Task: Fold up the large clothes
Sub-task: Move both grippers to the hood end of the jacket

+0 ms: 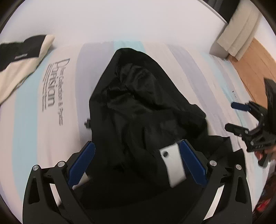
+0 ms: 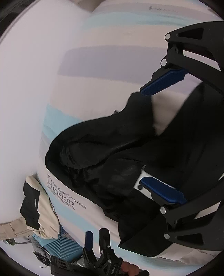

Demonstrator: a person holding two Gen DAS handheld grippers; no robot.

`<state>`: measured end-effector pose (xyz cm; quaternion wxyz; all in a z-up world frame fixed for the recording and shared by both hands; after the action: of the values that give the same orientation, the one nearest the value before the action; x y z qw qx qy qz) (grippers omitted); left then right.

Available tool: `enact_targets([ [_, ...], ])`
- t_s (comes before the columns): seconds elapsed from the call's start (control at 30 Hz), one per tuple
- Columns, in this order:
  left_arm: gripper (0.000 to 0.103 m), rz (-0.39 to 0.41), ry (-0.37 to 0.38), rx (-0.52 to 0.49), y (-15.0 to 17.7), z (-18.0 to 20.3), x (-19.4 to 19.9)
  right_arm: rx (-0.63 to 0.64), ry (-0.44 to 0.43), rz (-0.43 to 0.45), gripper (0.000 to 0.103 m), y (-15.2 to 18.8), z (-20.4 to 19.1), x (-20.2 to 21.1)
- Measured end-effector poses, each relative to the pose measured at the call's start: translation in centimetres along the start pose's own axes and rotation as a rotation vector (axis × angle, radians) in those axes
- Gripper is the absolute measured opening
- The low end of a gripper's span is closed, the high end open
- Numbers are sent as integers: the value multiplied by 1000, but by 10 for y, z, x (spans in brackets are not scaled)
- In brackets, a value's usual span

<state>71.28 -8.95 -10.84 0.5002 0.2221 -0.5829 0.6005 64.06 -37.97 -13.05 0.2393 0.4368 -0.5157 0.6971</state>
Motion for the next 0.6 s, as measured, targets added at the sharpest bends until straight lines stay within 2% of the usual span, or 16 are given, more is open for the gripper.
enact_targets([
  [0.27,96,-13,-32,-68,-36,-26,-47,24,-42,-7,92,-38,23,-61],
  [0.53,96,-31,-33,-50,-62,-45,-87,64,-66,-14,92,-69,44,-110],
  [0.6,96,-34,-32,-49,-67,-48,-97,67,-81,-20,86,-74,47,-120],
])
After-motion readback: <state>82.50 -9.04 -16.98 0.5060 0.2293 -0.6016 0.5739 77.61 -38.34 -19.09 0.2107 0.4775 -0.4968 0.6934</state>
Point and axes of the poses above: each gripper's, at about its wrist camera, not at the fingertips, and x roughly against the way its jaws point, z to its right, y to its underside, the point moved 3 cm from there along -x, roughly the way its jaws point, and after that the axes turned 8 degrees about x, right-handed, at the moved point
